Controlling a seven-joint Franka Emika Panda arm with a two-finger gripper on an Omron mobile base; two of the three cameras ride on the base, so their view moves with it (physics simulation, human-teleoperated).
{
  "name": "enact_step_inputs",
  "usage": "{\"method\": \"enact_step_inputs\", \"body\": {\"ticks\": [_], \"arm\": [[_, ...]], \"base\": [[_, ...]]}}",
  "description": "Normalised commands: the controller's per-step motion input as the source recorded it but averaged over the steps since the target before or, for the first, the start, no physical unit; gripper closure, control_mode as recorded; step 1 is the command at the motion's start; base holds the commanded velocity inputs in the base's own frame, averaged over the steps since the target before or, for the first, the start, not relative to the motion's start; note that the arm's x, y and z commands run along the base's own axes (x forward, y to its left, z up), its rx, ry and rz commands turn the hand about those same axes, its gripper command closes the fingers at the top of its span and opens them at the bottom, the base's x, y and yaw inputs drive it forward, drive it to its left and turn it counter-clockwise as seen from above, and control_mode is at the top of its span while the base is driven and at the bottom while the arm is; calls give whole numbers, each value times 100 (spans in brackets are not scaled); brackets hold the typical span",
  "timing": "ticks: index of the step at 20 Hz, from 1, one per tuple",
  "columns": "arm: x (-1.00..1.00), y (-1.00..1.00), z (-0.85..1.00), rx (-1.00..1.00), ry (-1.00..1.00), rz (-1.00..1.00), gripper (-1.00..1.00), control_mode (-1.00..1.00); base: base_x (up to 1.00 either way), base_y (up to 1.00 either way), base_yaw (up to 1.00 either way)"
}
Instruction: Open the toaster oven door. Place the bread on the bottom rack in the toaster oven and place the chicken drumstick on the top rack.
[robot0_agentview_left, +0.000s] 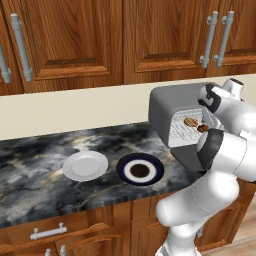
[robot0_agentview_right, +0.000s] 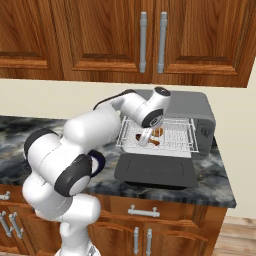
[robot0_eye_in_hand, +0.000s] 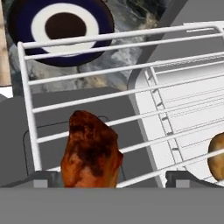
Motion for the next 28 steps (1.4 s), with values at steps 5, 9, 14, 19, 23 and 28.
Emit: {"method": "enact_step_inputs", "body": {"ticks": [5, 9, 14, 19, 23, 28], "arm": [[-15, -5, 17, 1, 3, 0, -100, -100], [-21, 0, 19, 0, 0, -5, -100, -100], [-39, 0, 6, 0, -1, -19, -100, -100], [-48, 0, 0, 0, 0, -44, -100, -100], [-49, 0, 0, 0, 0, -48, -100, -100], [-38, 0, 0, 0, 6, -53, -100, -100]], "base": [[0, 0, 0], [0, 0, 0], [0, 0, 0], [0, 0, 0], [0, 0, 0], [0, 0, 0]]}}
